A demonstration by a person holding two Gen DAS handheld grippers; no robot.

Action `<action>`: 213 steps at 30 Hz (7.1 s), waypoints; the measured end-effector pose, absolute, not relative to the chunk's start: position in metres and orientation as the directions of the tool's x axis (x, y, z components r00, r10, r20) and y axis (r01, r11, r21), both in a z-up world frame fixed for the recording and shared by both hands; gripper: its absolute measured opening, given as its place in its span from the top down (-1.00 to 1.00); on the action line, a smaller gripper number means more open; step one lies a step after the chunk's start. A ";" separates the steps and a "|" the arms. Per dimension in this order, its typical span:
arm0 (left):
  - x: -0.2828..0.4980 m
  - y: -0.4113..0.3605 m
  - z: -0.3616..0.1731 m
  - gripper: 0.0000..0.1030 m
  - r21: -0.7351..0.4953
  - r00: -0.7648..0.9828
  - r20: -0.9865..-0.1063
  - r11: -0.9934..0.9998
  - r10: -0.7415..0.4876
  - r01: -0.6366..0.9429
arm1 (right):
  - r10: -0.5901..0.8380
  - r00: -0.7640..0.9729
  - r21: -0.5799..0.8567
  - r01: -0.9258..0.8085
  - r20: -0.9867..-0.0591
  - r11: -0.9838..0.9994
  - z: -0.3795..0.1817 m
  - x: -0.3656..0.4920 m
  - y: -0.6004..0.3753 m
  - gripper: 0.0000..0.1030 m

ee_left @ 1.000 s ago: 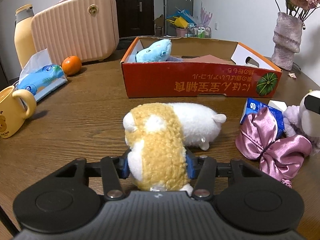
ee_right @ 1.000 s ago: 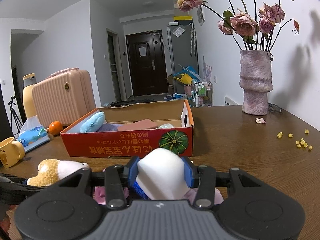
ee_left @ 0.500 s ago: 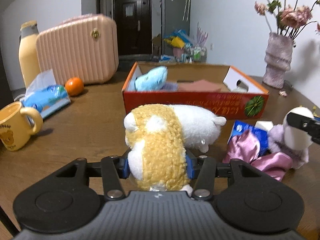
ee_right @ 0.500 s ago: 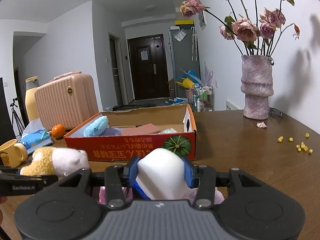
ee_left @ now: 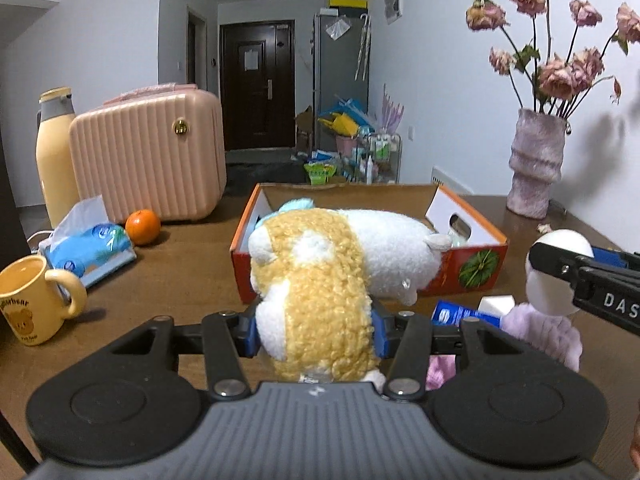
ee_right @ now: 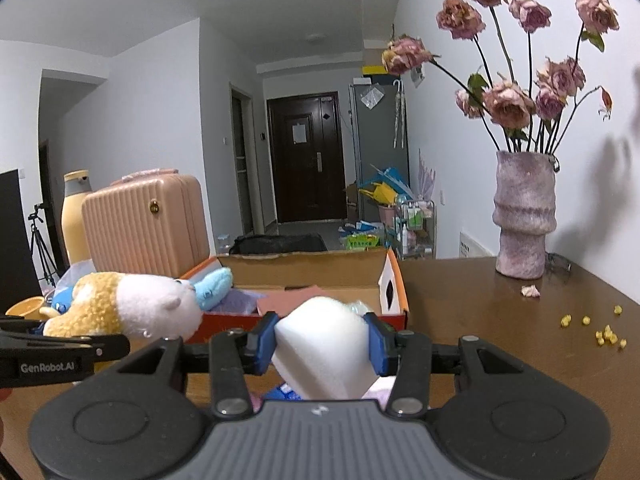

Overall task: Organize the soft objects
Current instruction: 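Carry the plush dog and foam block with both grippers over the box, then open both grippers to drop the plush dog and foam block into the box, then pull both tools back from the box, then lower the right gripper onto the lavender fluffy towel and close it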

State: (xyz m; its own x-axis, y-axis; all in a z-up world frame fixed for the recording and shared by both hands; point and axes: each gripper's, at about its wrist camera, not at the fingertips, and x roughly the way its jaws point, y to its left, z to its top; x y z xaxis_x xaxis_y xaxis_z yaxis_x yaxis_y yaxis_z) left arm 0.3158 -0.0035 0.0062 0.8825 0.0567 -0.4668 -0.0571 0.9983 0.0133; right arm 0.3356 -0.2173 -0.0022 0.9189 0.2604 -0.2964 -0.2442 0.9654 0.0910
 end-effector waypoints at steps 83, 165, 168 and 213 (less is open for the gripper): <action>0.527 0.004 0.006 0.02 -0.016 0.894 -0.443 0.997 0.059 -0.074 | 0.181 0.875 0.069 -0.168 -0.449 0.983 -0.005 0.562 -0.168 0.11; 0.415 -0.007 0.015 -1.00 -0.064 0.911 -0.399 0.988 0.106 -0.143 | 0.124 0.887 0.040 -0.119 -0.445 0.992 0.005 0.455 -0.217 -1.00; 0.406 -0.011 0.013 -1.00 -0.062 0.908 -0.407 0.988 0.102 -0.139 | 0.126 0.886 0.041 -0.120 -0.446 0.992 0.003 0.444 -0.223 -1.00; 0.338 -0.065 -0.032 -1.00 -0.078 0.828 -0.559 0.990 0.052 -0.114 | 0.228 0.784 -0.004 -0.282 -0.577 0.959 -0.064 0.378 -0.285 -1.00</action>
State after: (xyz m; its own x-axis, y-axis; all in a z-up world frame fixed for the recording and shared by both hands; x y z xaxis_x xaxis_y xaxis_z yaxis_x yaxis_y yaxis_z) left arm 0.3376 -0.0648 -0.0324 0.8276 0.0515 -0.5590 -0.1145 0.9903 -0.0782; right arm 0.3776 -0.2847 -0.0644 0.7839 0.2284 -0.5773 -0.2822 0.9594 -0.0036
